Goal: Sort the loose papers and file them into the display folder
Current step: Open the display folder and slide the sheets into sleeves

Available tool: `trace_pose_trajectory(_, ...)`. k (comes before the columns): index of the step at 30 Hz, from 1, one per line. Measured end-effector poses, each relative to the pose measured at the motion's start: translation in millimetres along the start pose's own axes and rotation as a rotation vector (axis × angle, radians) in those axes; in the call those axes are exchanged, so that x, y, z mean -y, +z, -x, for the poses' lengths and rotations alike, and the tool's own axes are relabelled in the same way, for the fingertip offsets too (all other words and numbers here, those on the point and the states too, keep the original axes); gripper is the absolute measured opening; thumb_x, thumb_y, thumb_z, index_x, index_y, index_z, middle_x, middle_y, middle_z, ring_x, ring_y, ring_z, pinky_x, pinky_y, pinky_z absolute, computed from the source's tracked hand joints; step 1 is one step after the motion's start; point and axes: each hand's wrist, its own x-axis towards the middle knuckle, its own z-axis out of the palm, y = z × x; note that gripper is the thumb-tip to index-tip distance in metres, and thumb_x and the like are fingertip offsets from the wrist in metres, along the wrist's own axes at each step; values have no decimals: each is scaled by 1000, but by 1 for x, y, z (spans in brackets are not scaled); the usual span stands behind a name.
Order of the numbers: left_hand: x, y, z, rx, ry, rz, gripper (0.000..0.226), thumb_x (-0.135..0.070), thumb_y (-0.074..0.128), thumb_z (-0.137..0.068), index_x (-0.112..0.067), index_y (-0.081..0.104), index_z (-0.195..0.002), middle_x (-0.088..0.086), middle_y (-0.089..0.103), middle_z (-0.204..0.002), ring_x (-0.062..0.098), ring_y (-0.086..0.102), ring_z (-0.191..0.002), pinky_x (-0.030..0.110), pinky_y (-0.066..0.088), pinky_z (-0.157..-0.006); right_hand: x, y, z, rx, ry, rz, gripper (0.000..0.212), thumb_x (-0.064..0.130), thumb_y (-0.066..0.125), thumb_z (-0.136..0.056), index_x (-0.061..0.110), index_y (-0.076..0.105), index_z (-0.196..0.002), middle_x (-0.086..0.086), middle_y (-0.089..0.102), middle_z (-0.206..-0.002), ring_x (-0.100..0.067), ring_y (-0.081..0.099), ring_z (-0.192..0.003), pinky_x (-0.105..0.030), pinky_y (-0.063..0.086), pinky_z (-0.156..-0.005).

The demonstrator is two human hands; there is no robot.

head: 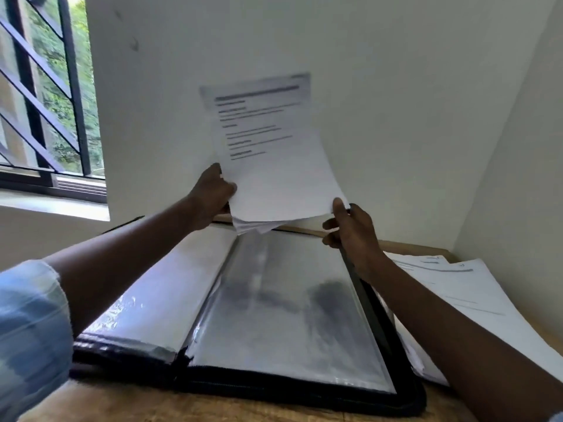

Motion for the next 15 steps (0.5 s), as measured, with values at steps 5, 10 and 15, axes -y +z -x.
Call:
trace_pose_trajectory(5, 53, -12, -11, -270, -39, 165, 51, 9, 48, -87, -17, 54, -131, 7, 65, -123, 24, 66, -101, 38, 59, -79, -26, 27, -17, 74, -125, 454, 21, 15, 56, -98, 27, 73, -96, 0, 72, -97, -17, 69, -78, -35, 55, -74)
trace_pose_trajectory(10, 80, -18, -8, -467, -111, 234, 44, 10, 46, -85, -6, 53, -126, 9, 63, -116, 25, 62, -98, 29, 52, -71, -45, 48, -20, 357, -345, 877, 27, 34, 54, -101, 20, 71, -115, -5, 63, -112, -24, 59, -110, -40, 47, -96)
trace_pose_trajectory(15, 71, -23, 17, -562, -79, 187, 34, 13, 43, -87, -9, 50, -112, -3, 56, -90, 13, 51, -71, 18, 44, -49, -48, 57, -8, 411, -421, 1040, 55, 52, 29, -92, 19, 71, -105, -9, 65, -108, -31, 58, -105, -47, 49, -91)
